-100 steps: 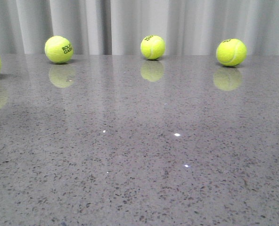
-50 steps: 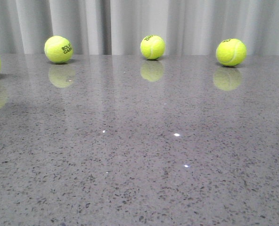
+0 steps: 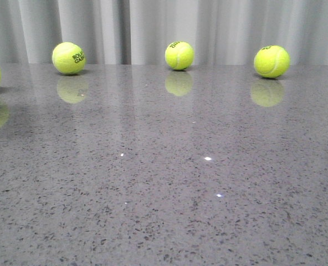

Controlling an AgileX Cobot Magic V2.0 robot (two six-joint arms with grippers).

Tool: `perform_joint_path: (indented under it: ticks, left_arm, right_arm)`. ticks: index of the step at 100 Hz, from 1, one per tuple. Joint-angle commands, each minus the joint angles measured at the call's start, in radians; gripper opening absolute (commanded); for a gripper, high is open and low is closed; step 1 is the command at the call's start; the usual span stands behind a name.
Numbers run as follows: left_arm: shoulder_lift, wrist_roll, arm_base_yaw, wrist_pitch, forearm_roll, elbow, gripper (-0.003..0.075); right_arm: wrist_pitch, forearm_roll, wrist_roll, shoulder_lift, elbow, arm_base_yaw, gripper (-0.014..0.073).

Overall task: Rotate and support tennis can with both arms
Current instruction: 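Lower the can upright onto the table with the left gripper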

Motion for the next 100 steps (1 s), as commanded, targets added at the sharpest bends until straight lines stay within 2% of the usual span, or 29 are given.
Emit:
perform_joint_path:
  ticks: [1, 25, 35, 49, 62, 76, 100]
  left_arm:
    - [-0.017, -0.007, 0.001, 0.011, -0.009, -0.038, 0.0378]
    - [-0.051, -0.011, 0.001, 0.011, 0.024, -0.041, 0.0378]
    - [-0.098, -0.064, 0.001, -0.002, 0.060, -0.041, 0.0378]
    - [-0.184, -0.136, 0.001, -0.044, 0.093, -0.041, 0.0378]
    - [-0.285, -0.172, 0.001, -0.139, 0.092, -0.002, 0.0378]
    - [-0.435, -0.194, 0.001, -0.280, 0.087, 0.122, 0.0378]
    - [-0.716, -0.227, 0.001, -0.543, 0.080, 0.460, 0.0378]
  right_arm:
    - [-0.076, 0.005, 0.000, 0.009, -0.026, -0.008, -0.0068]
    - [-0.076, 0.005, 0.000, 0.009, -0.026, -0.008, -0.0068]
    - [-0.076, 0.005, 0.000, 0.009, -0.026, -0.008, -0.0068]
    - [-0.076, 0.005, 0.000, 0.009, -0.026, -0.008, -0.0068]
    - [-0.076, 0.005, 0.000, 0.009, -0.026, -0.008, -0.0068]
    - [-0.076, 0.005, 0.000, 0.009, -0.026, -0.008, -0.0068]
    - [-0.076, 0.005, 0.000, 0.009, -0.026, -0.008, -0.0068]
